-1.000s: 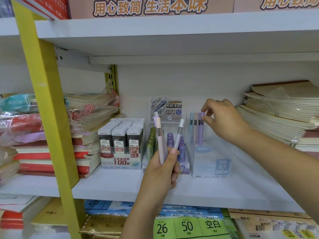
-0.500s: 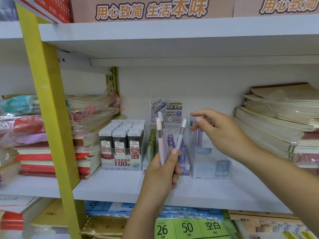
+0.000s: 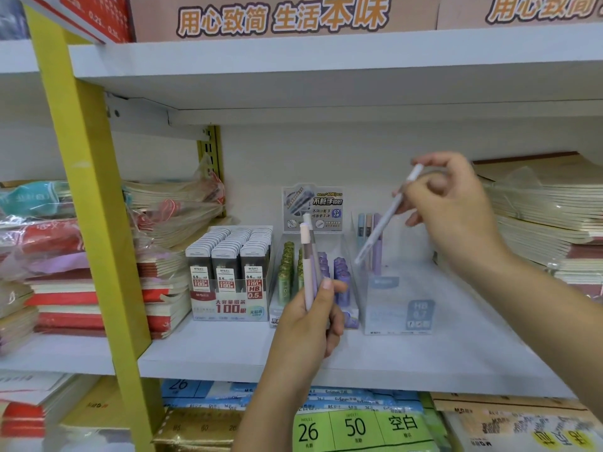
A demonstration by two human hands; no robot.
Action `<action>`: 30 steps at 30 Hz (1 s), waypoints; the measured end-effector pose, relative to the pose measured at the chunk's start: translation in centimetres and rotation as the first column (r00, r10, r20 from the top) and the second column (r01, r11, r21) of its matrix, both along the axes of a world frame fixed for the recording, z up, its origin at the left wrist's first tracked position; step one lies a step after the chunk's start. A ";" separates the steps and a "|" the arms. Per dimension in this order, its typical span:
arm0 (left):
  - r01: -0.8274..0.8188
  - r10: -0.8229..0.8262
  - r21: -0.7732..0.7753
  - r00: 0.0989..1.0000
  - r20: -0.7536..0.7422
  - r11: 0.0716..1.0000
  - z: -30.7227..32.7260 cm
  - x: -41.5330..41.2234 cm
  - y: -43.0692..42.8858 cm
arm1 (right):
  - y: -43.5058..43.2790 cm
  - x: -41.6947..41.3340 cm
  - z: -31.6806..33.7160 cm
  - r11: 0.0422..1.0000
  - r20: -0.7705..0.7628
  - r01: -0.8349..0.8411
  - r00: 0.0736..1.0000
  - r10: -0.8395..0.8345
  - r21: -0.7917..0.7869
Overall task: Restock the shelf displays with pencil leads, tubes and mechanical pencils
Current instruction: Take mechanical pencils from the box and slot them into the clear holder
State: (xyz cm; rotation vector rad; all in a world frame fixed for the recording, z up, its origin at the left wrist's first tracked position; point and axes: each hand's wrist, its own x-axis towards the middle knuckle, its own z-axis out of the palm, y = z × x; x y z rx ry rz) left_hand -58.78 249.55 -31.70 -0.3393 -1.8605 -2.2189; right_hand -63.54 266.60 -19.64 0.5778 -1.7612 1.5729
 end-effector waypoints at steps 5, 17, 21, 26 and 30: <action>-0.007 0.007 -0.013 1.000 0.016 1.000 0.0 -0.3 -0.1 | 2.2 -1.6 0.8 0.929 -0.085 0.212 0.977 -0.195 0.303; -0.028 0.028 -0.018 0.999 0.025 0.999 -0.1 -0.3 -0.1 | 3.2 -5.8 -2.5 0.660 -0.190 0.338 0.938 -0.288 0.671; -0.021 0.021 -0.012 1.000 0.018 1.000 0.0 -0.3 0.0 | 3.4 -6.3 -3.0 0.677 -0.138 0.310 0.945 -0.296 0.668; -0.018 0.018 -0.011 1.000 0.015 1.000 0.0 -0.3 0.0 | 3.2 -6.8 -3.0 0.659 -0.199 0.384 0.919 -0.340 0.647; -0.017 0.018 -0.019 1.000 0.009 1.000 0.0 -0.2 0.0 | 2.6 -6.9 -2.6 0.601 -0.271 0.457 0.886 -0.377 0.655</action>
